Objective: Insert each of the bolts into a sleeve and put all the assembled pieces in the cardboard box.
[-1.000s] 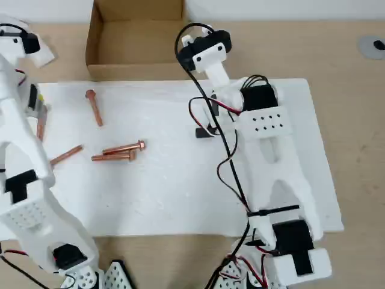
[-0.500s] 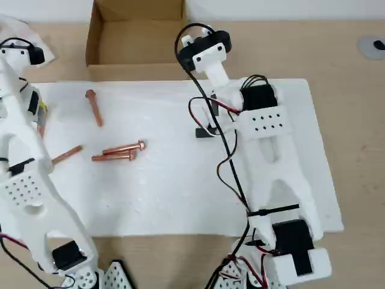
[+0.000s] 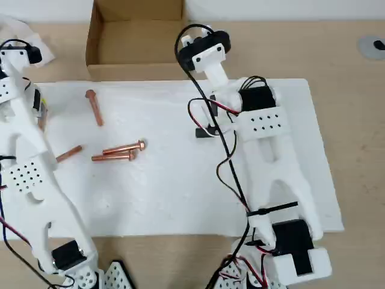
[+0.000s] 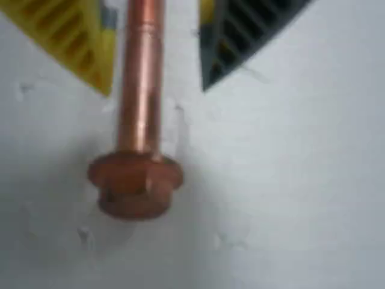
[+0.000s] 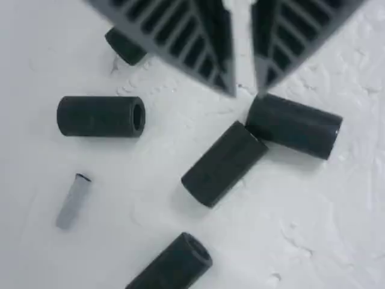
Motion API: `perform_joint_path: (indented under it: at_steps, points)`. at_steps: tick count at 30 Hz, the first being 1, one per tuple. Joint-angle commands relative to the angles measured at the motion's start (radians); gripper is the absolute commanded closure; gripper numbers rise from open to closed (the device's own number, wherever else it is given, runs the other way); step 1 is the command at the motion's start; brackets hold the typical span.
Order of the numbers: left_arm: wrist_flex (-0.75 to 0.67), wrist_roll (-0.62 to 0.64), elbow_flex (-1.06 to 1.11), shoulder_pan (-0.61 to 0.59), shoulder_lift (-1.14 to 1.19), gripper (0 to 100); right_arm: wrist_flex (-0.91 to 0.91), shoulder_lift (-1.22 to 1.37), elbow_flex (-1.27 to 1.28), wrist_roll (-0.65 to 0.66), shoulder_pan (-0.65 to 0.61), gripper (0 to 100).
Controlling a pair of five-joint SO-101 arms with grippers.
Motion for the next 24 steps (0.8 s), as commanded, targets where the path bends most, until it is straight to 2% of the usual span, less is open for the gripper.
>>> perform_joint_path:
  at_steps: [1,8,24]
  points:
    - [-0.011,0.046,-0.1,-0.005,0.012,89,-0.015,-0.001,0.001,-0.002,-0.01,95.2]
    - [-0.011,0.103,-0.17,0.049,0.108,89,-0.029,-0.001,0.002,-0.005,-0.013,95.2]
    - [-0.011,0.106,-0.204,0.031,0.252,89,-0.031,-0.001,0.004,-0.002,-0.015,95.2]
